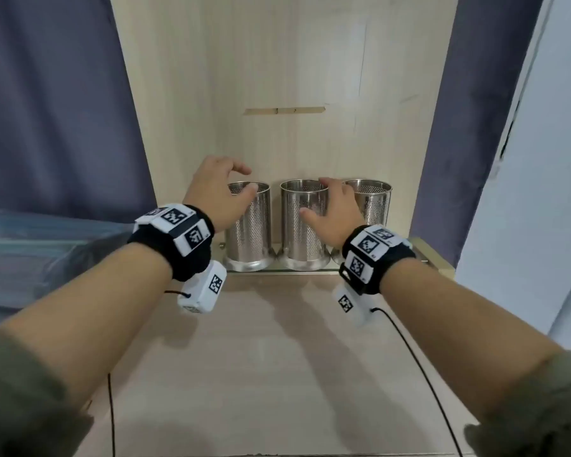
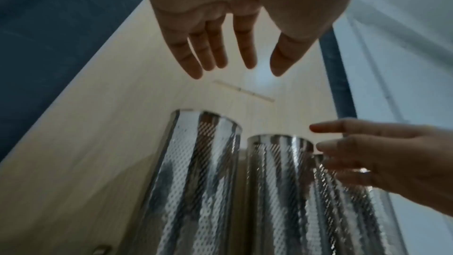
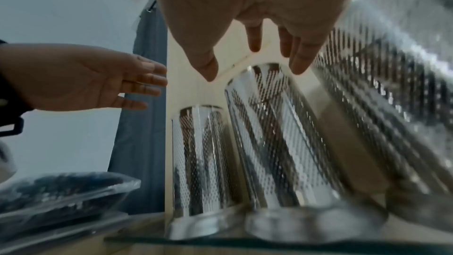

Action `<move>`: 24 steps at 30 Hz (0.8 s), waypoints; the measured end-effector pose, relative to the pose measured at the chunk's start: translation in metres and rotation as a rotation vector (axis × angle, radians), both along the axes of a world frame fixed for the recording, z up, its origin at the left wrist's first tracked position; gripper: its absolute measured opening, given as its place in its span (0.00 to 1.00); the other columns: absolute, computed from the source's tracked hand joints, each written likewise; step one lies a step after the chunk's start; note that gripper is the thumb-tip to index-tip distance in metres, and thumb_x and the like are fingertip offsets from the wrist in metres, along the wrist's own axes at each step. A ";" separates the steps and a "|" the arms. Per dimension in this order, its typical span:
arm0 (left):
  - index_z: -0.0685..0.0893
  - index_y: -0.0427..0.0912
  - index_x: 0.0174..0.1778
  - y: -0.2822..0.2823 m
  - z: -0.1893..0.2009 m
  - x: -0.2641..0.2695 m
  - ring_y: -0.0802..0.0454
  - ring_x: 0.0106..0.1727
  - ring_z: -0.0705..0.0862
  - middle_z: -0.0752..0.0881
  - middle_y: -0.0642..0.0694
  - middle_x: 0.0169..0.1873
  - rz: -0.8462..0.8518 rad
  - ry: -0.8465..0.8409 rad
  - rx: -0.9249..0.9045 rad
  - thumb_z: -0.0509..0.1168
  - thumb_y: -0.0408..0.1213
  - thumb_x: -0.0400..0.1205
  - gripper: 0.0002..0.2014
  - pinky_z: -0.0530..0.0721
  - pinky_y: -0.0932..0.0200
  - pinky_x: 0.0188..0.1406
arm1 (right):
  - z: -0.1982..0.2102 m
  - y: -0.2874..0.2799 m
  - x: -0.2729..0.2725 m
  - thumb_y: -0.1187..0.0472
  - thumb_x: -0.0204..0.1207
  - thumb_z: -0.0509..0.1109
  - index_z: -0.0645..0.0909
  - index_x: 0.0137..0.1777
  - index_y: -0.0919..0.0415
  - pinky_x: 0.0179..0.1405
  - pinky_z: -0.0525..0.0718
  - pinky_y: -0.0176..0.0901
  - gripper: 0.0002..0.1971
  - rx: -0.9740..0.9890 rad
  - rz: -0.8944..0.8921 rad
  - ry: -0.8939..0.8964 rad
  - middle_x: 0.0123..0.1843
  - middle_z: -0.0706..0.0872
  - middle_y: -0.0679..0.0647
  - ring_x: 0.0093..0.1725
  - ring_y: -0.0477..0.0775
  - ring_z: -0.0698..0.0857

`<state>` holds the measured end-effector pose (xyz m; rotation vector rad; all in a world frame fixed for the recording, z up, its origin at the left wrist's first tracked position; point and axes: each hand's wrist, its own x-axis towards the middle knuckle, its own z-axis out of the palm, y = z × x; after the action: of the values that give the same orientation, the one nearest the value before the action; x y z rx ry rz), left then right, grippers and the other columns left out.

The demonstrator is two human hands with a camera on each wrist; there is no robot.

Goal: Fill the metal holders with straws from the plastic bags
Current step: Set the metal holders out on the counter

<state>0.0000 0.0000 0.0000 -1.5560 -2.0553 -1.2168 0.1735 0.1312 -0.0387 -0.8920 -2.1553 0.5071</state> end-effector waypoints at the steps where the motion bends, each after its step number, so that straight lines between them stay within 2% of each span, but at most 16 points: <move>1: 0.79 0.50 0.65 0.007 -0.004 -0.004 0.46 0.68 0.76 0.74 0.44 0.66 0.032 -0.007 -0.021 0.69 0.48 0.79 0.19 0.74 0.49 0.70 | -0.006 0.000 -0.005 0.48 0.78 0.73 0.59 0.84 0.54 0.77 0.69 0.56 0.39 -0.018 -0.001 0.048 0.83 0.61 0.61 0.79 0.61 0.69; 3: 0.72 0.47 0.74 0.020 -0.012 -0.012 0.43 0.73 0.72 0.72 0.41 0.71 0.110 -0.062 -0.065 0.72 0.51 0.77 0.31 0.71 0.47 0.74 | -0.016 0.002 -0.016 0.49 0.77 0.73 0.56 0.85 0.54 0.80 0.65 0.57 0.41 -0.036 -0.016 0.101 0.85 0.57 0.62 0.82 0.63 0.64; 6: 0.57 0.45 0.83 0.034 -0.034 -0.026 0.41 0.75 0.72 0.72 0.38 0.75 0.108 -0.285 -0.096 0.78 0.58 0.69 0.52 0.71 0.46 0.75 | -0.029 0.005 -0.033 0.50 0.76 0.74 0.53 0.87 0.53 0.82 0.63 0.61 0.44 -0.077 -0.052 0.148 0.86 0.54 0.64 0.84 0.64 0.61; 7: 0.53 0.46 0.84 0.038 -0.040 -0.032 0.41 0.75 0.74 0.73 0.38 0.75 0.080 -0.353 -0.095 0.79 0.59 0.66 0.57 0.72 0.46 0.75 | -0.030 0.007 -0.038 0.50 0.75 0.75 0.53 0.87 0.53 0.82 0.65 0.62 0.45 -0.094 -0.061 0.176 0.86 0.54 0.64 0.83 0.65 0.62; 9: 0.48 0.48 0.84 0.044 -0.050 -0.038 0.42 0.74 0.76 0.75 0.39 0.75 0.043 -0.422 -0.099 0.81 0.58 0.65 0.61 0.72 0.49 0.74 | -0.032 0.012 -0.044 0.50 0.74 0.76 0.54 0.86 0.53 0.80 0.67 0.62 0.45 -0.112 -0.075 0.229 0.85 0.57 0.65 0.81 0.65 0.66; 12: 0.50 0.49 0.84 0.049 -0.061 -0.041 0.43 0.71 0.79 0.78 0.42 0.74 0.043 -0.385 -0.087 0.82 0.53 0.66 0.58 0.74 0.53 0.70 | -0.030 0.017 -0.047 0.52 0.73 0.76 0.63 0.80 0.57 0.73 0.75 0.58 0.38 -0.065 -0.087 0.248 0.81 0.63 0.62 0.74 0.63 0.74; 15: 0.63 0.50 0.76 0.050 -0.066 -0.040 0.46 0.62 0.84 0.83 0.47 0.63 0.061 -0.354 -0.020 0.83 0.50 0.65 0.48 0.77 0.59 0.60 | -0.024 0.019 -0.048 0.53 0.71 0.77 0.67 0.69 0.61 0.55 0.81 0.51 0.31 -0.005 -0.102 0.211 0.70 0.70 0.57 0.60 0.60 0.81; 17: 0.66 0.52 0.67 0.045 -0.067 -0.037 0.47 0.57 0.85 0.83 0.50 0.58 0.064 -0.354 0.022 0.84 0.52 0.62 0.43 0.81 0.57 0.56 | -0.022 0.019 -0.047 0.52 0.70 0.79 0.68 0.66 0.61 0.51 0.79 0.47 0.30 0.004 -0.108 0.211 0.68 0.71 0.56 0.55 0.58 0.81; 19: 0.65 0.55 0.62 0.032 -0.067 -0.032 0.48 0.55 0.84 0.83 0.49 0.58 0.067 -0.333 0.070 0.84 0.55 0.60 0.42 0.84 0.51 0.57 | -0.022 0.015 -0.044 0.53 0.69 0.80 0.68 0.64 0.61 0.52 0.78 0.45 0.30 -0.007 -0.098 0.226 0.67 0.71 0.56 0.54 0.54 0.78; 21: 0.65 0.55 0.62 0.010 -0.066 -0.028 0.49 0.55 0.83 0.82 0.48 0.59 0.089 -0.308 0.129 0.83 0.56 0.59 0.42 0.84 0.50 0.58 | -0.021 0.009 -0.040 0.53 0.68 0.82 0.69 0.61 0.61 0.53 0.74 0.40 0.29 0.000 -0.094 0.262 0.65 0.72 0.56 0.53 0.51 0.75; 24: 0.65 0.55 0.62 -0.035 -0.066 -0.026 0.50 0.57 0.82 0.81 0.48 0.59 0.137 -0.294 0.197 0.83 0.56 0.60 0.41 0.82 0.53 0.58 | -0.023 -0.005 -0.032 0.53 0.65 0.83 0.69 0.56 0.58 0.48 0.67 0.30 0.28 0.055 -0.074 0.329 0.61 0.72 0.54 0.54 0.50 0.74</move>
<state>-0.0261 -0.0349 -0.0657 -1.1863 -2.0965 -1.6178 0.1413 0.1266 -0.0621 -0.7938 -1.8231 0.5164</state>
